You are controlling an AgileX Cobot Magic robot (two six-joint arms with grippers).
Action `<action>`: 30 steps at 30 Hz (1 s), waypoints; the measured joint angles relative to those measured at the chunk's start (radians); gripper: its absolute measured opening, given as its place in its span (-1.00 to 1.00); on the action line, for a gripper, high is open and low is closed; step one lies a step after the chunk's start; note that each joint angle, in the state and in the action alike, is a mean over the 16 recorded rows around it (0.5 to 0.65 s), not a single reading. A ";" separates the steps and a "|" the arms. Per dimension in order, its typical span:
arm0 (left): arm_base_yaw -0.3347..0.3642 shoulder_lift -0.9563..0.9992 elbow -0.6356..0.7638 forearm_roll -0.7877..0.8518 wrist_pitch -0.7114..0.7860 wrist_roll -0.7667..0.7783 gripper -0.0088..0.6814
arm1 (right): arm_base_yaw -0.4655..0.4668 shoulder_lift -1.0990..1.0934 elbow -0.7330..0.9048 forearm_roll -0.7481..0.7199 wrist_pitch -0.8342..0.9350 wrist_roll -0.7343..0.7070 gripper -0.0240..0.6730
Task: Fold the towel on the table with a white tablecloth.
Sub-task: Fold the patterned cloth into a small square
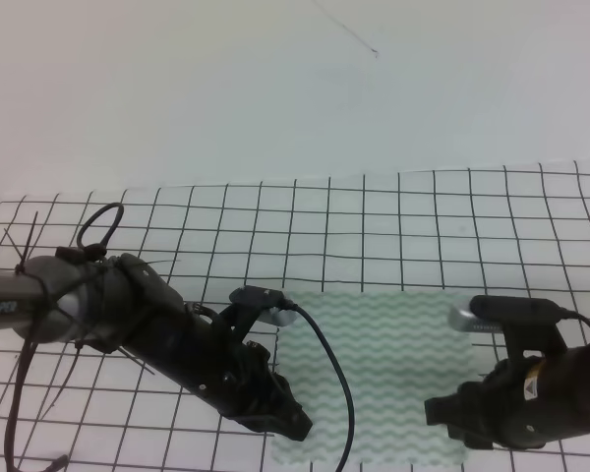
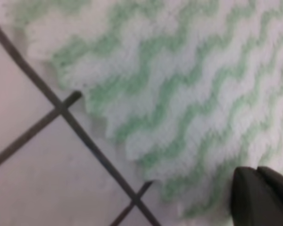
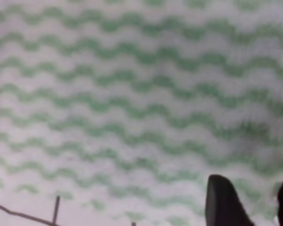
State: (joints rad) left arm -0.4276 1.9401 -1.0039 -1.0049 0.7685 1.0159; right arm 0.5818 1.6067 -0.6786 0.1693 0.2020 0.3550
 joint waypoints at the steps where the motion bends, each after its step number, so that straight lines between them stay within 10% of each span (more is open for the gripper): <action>1: 0.000 0.000 0.000 0.000 0.000 0.000 -0.97 | 0.000 0.001 0.000 -0.001 -0.007 0.000 -0.21; 30: 0.000 0.000 0.000 0.013 -0.007 -0.002 -0.97 | 0.000 -0.034 0.002 -0.116 0.140 0.006 -0.21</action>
State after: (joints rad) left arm -0.4276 1.9401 -1.0039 -0.9920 0.7618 1.0139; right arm 0.5818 1.5724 -0.6768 0.0535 0.3421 0.3606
